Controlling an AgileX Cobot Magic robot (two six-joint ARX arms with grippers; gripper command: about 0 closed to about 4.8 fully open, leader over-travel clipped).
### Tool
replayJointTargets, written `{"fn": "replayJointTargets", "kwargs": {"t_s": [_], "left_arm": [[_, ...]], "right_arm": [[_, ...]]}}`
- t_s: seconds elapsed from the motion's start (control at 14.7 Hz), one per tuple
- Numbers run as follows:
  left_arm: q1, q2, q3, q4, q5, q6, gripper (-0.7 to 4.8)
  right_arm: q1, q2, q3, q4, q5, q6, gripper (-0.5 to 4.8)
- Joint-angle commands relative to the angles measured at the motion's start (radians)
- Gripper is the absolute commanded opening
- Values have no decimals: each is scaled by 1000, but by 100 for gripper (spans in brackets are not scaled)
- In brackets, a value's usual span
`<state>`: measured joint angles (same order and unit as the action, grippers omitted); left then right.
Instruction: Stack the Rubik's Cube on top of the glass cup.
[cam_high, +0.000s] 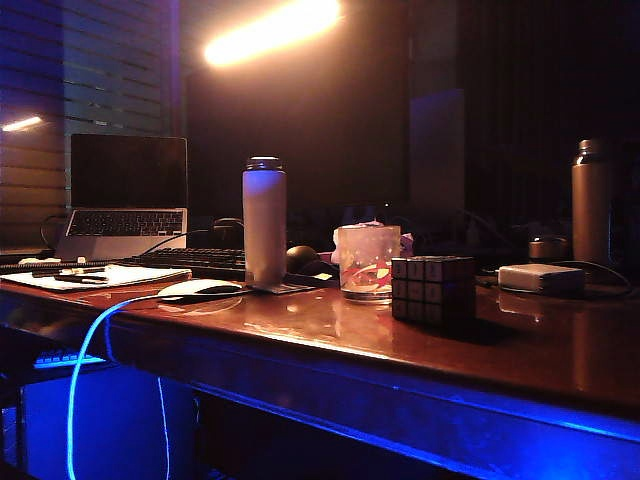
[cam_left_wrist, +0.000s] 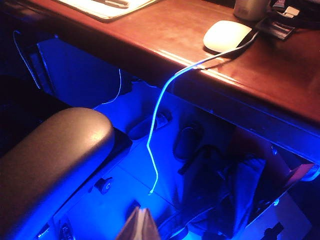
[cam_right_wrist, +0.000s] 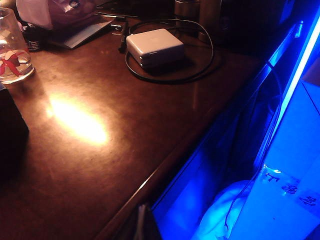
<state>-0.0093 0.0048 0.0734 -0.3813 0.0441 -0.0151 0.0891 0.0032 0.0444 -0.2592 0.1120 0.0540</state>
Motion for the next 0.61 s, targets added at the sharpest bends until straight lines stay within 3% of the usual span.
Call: {"fn": "replayJointTargets", "kwargs": {"t_s": [0.07,0.27,0.34,0.47,0.54,0.61], "left_arm": [[1,0,-5,-12,0,8,-2],[1,0,-5,-11,1,-5,-2],[1,0,-5,4,2,-69,-2],[1,0,-1,164,106,-332,-2],[1,0,-1,311,172,-444,-3],[1,0,14,414,179,-522,-3]], "right_arm": [[1,-1,-3,-5,-18,3,-6],[1,-1,-3,-4,-19,11,-6],[2,-1,-3,2,-18,51,-6],[6,-1,27,13,-65,240,-6],[6,-1,53,39,-122,305,-6],[6,-1,84,77,-157,339,-6]]}}
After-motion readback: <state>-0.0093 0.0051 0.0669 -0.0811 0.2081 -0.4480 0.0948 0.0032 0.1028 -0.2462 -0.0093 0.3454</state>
